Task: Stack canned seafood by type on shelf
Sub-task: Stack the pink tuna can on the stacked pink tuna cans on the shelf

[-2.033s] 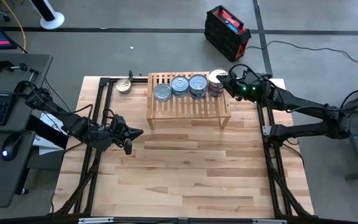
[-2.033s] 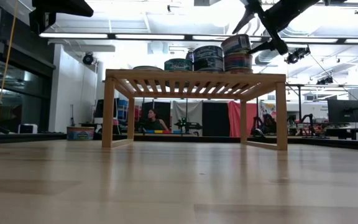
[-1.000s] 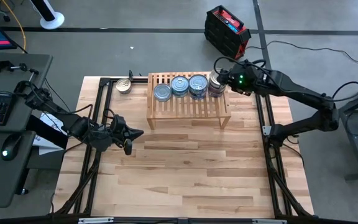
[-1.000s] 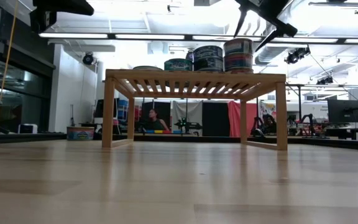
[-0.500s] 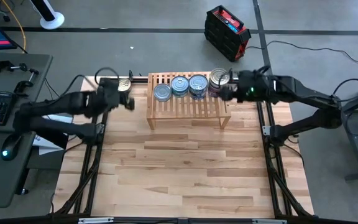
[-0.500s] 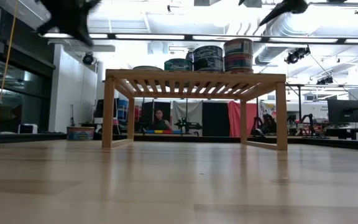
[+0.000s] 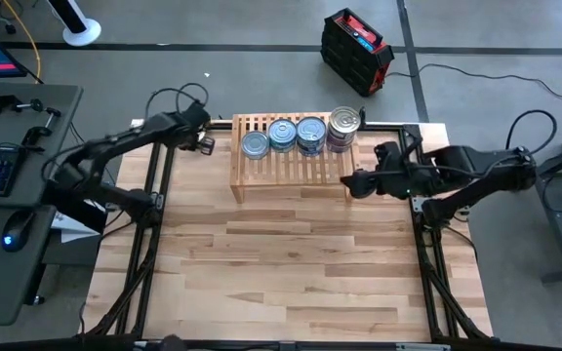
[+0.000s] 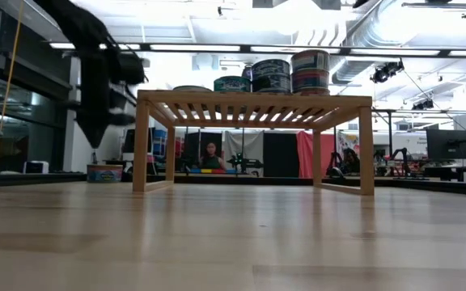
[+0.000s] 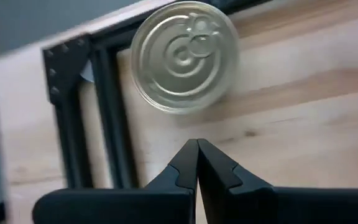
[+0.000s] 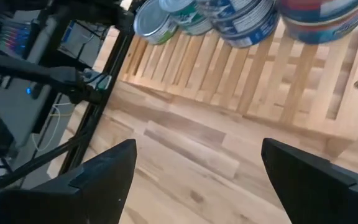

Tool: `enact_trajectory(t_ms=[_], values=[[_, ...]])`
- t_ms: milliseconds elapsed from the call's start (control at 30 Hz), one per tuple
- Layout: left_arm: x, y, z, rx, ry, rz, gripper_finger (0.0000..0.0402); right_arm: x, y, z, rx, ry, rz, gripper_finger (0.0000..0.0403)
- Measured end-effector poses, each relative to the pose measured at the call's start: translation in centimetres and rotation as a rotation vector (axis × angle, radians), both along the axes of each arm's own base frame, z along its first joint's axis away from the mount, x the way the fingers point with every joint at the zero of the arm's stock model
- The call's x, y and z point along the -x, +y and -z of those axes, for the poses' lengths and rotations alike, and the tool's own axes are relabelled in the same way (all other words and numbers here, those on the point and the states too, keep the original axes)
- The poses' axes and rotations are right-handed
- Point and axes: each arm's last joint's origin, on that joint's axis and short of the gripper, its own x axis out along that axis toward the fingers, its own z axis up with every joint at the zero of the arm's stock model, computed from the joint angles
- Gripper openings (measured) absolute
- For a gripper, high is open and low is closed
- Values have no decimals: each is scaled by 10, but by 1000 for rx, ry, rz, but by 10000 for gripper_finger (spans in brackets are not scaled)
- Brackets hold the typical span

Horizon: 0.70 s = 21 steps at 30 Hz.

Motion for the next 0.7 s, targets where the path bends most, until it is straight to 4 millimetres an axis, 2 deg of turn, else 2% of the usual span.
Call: enact_trajectory(t_ms=[133, 300, 500, 700], values=[[-8, 15, 22, -45, 141, -10, 0, 1, 6, 0, -11, -21, 16, 337], [-9, 34, 37, -99, 46, -153, 0, 2, 9, -1, -8, -43, 45, 337], [1, 53, 48, -90, -74, -288, 0, -3, 10, 0, -8, -57, 48, 337], [0, 53, 47, -71, -95, -299, 0, -7, 12, 2, -4, -45, 46, 337]])
